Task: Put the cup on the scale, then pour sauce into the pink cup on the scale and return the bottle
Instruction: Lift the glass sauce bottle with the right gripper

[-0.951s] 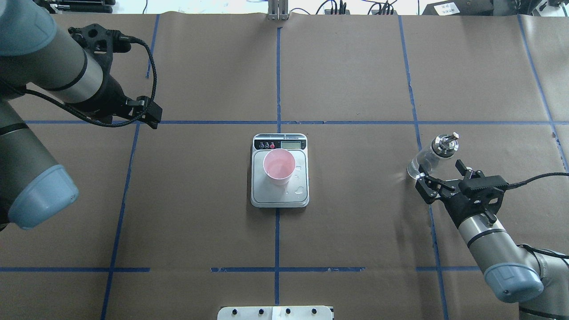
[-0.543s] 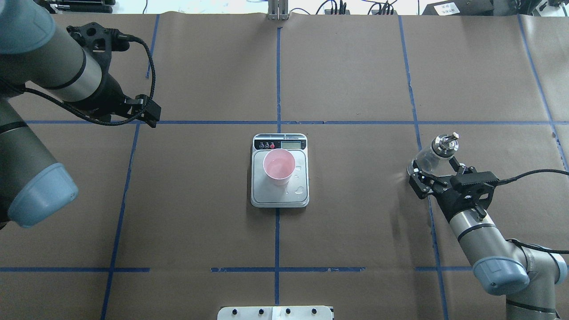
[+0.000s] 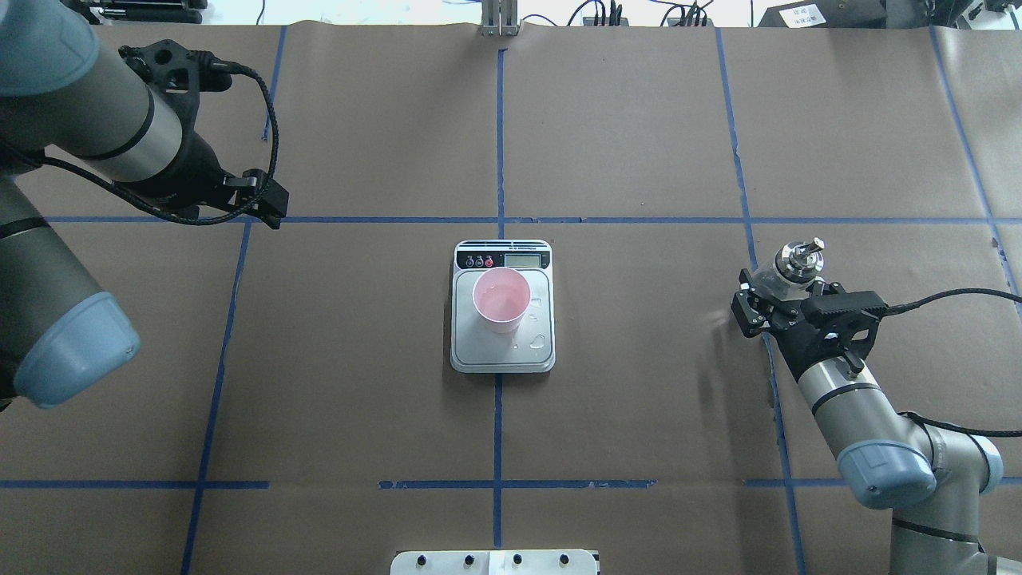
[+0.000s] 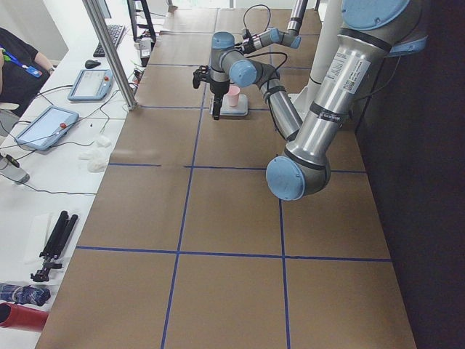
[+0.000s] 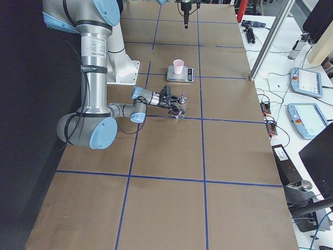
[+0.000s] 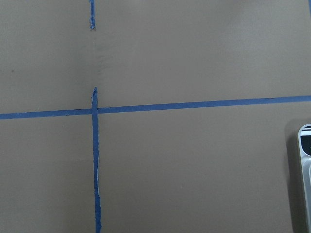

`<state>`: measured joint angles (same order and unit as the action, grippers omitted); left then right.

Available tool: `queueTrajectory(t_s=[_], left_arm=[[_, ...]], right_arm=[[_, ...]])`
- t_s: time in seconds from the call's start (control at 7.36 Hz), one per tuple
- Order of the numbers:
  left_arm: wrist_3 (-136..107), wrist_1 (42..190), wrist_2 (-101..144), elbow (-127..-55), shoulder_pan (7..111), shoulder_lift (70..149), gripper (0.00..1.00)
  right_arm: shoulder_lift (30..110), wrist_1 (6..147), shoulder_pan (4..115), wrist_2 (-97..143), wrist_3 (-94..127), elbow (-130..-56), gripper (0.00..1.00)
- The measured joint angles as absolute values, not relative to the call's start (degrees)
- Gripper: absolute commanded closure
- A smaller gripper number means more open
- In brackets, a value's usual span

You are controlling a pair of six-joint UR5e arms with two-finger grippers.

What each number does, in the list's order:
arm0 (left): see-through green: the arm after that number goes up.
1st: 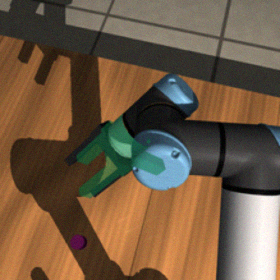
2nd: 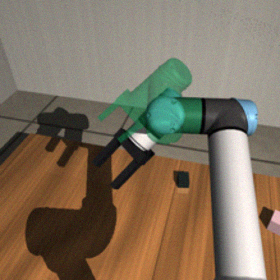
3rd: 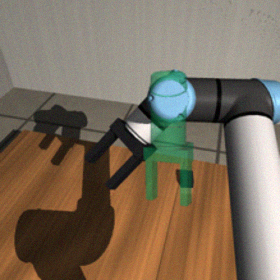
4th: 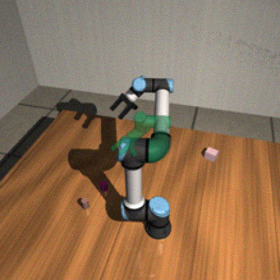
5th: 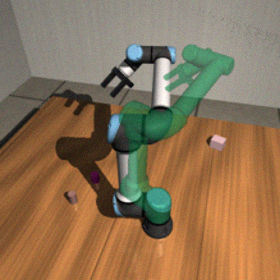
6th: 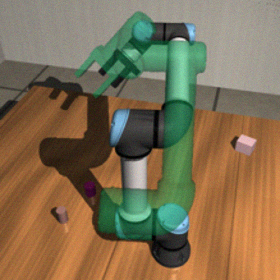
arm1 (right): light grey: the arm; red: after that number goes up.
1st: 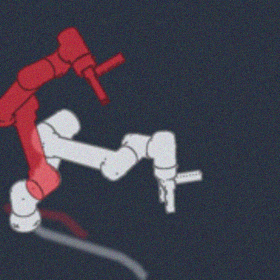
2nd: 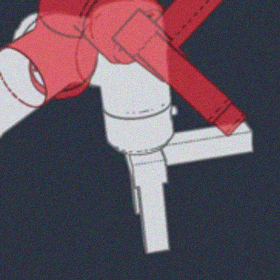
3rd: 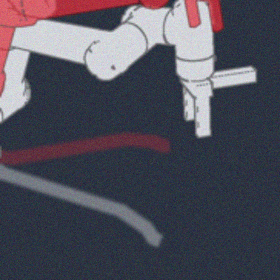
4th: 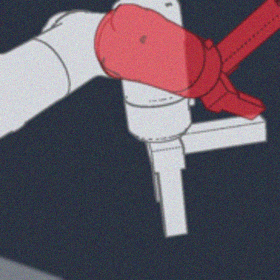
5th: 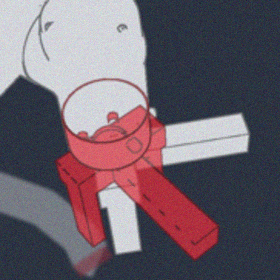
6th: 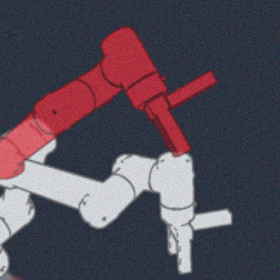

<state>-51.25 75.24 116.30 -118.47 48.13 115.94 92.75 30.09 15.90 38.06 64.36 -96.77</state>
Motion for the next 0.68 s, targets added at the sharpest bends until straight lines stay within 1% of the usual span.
queueTrajectory(t_s=[0.14,0.41,0.68], left_arm=[[-51.4,75.2,116.3,-118.5,48.1,116.0,0.0],[-51.2,75.2,116.4,-118.8,48.8,115.9,0.0],[-46.9,75.3,116.7,-120.3,50.5,113.0,0.0]], right_arm=[[92.4,30.0,17.6,40.6,62.9,-97.5,1.0],[91.8,30.2,22.0,46.9,54.4,-101.9,1.0],[91.4,33.8,24.1,49.1,47.0,-107.0,1.0]])
